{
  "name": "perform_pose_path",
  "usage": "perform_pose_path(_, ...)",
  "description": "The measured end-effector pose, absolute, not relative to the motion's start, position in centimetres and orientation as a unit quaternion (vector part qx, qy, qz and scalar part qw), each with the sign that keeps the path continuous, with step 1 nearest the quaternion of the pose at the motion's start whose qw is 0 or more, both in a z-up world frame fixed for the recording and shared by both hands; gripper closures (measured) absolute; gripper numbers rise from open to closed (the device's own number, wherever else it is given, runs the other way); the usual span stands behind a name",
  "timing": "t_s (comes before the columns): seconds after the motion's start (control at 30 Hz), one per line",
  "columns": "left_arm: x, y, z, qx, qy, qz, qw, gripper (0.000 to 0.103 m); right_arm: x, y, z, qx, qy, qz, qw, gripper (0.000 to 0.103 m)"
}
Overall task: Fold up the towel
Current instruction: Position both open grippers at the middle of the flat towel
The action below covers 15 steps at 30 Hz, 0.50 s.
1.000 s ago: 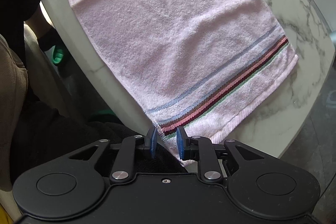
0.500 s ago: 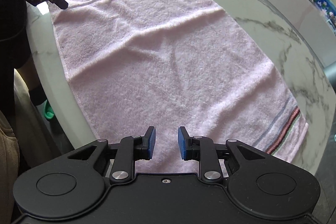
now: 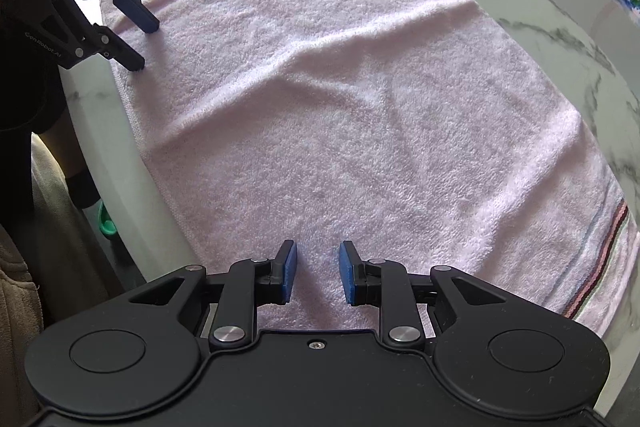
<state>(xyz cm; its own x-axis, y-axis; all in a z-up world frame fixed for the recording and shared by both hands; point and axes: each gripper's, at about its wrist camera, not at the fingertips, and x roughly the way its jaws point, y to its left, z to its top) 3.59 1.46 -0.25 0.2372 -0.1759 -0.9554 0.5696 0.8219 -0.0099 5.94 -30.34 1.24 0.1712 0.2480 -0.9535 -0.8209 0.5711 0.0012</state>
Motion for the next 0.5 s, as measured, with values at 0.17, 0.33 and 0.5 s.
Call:
perform_pose_path(0.17, 2.6, 1.3, -0.5, 0.177, 0.571, -0.245, 0.763, 0.067, 5.5, -29.8, 1.4, -0.277, 0.522, 0.386, 0.708, 0.078)
perform_pose_path(0.33, 1.9, 1.3, -0.9, 0.175, 0.572, -0.243, 0.764, 0.067, 5.5, -29.6, 1.6, -0.284, 0.52, 0.393, 0.703, 0.078)
perform_pose_path(0.5, 1.7, 1.3, -1.2, 0.168, 0.575, -0.23, 0.767, 0.067, 6.0, -29.9, 1.7, -0.281, 0.519, 0.394, 0.704, 0.078)
